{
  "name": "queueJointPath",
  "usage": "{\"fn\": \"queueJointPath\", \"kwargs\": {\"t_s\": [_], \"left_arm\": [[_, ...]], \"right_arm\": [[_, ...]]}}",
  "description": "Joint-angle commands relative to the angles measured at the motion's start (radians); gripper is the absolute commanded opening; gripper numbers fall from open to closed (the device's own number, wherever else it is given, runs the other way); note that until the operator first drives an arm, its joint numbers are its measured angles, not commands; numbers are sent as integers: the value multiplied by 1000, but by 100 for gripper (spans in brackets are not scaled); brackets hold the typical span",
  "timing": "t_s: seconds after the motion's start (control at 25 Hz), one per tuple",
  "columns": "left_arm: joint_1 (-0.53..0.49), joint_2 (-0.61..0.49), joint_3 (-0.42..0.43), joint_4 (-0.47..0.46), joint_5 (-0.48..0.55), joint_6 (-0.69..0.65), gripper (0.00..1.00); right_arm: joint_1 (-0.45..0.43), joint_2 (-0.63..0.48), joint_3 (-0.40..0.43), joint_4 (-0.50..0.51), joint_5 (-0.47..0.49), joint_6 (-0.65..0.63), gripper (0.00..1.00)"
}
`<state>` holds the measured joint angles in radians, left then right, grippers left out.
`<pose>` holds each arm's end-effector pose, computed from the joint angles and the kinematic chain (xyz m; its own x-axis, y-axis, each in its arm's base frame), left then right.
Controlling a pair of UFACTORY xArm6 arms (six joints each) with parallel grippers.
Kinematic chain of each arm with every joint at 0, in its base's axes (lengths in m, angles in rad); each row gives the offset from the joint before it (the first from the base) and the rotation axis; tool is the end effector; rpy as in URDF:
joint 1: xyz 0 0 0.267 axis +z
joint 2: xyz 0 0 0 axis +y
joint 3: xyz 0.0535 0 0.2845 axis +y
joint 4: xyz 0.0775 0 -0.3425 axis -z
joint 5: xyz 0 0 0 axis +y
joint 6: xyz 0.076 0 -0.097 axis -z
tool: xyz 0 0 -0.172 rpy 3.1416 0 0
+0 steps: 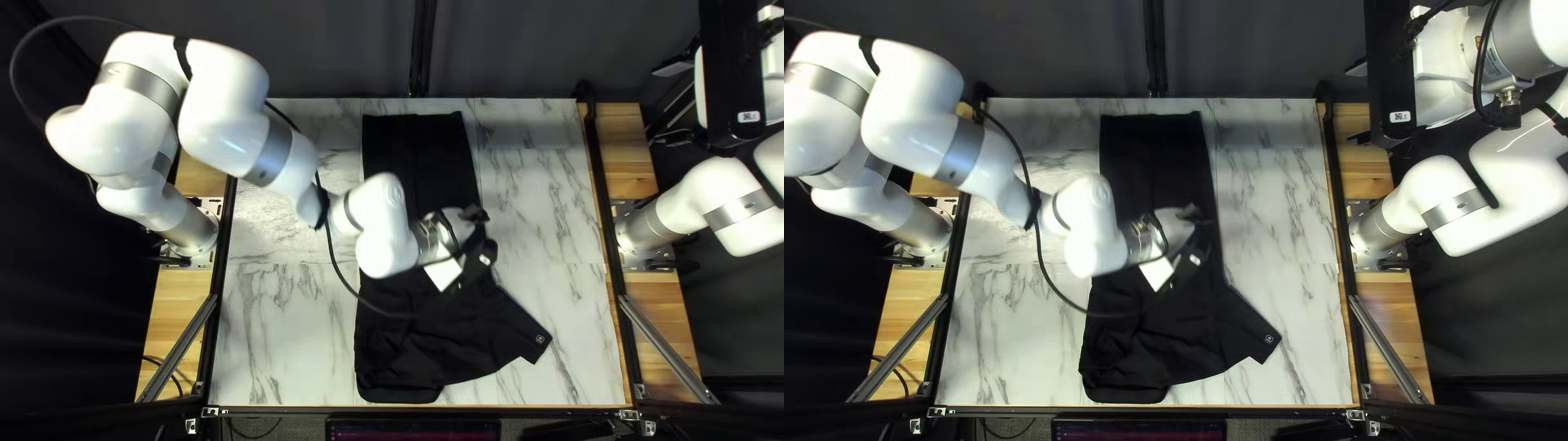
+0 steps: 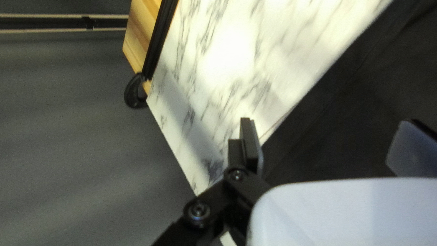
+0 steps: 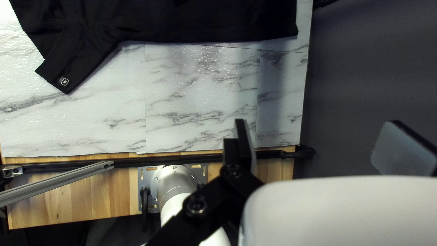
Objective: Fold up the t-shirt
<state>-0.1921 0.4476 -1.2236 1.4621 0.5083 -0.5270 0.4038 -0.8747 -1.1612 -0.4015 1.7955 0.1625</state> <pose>0.6523 -0.0615 0.1111 0.5640 -0.8188 0.1073 -0.5016 -0.4429 -0.7431 0.2408 -0.0157 0.4900 0.9404 0.1464 0.3071 0.0490 -0.9515 0.3036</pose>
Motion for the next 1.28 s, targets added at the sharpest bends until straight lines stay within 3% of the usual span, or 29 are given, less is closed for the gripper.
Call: {"fn": "queueJointPath", "kwargs": {"t_s": [0.04,0.32,0.52,0.72,0.96,1.12,1.28], "left_arm": [[1,9,-2,17,0,-18,100],[1,9,-2,17,0,-18,100],[-40,50,-29,78,1,-76,100],[-128,117,-134,-14,53,10,100],[-188,276,-315,-122,86,145,100],[-194,292,-320,-138,78,182,100],[-202,247,-259,-101,63,164,100]], "right_arm": [[0,0,0,0,0,0,100],[0,0,0,0,0,0,100],[0,0,0,0,0,0,100],[0,0,0,0,0,0,100],[0,0,0,0,0,0,100],[0,0,0,0,0,0,100],[0,0,0,0,0,0,100]]}}
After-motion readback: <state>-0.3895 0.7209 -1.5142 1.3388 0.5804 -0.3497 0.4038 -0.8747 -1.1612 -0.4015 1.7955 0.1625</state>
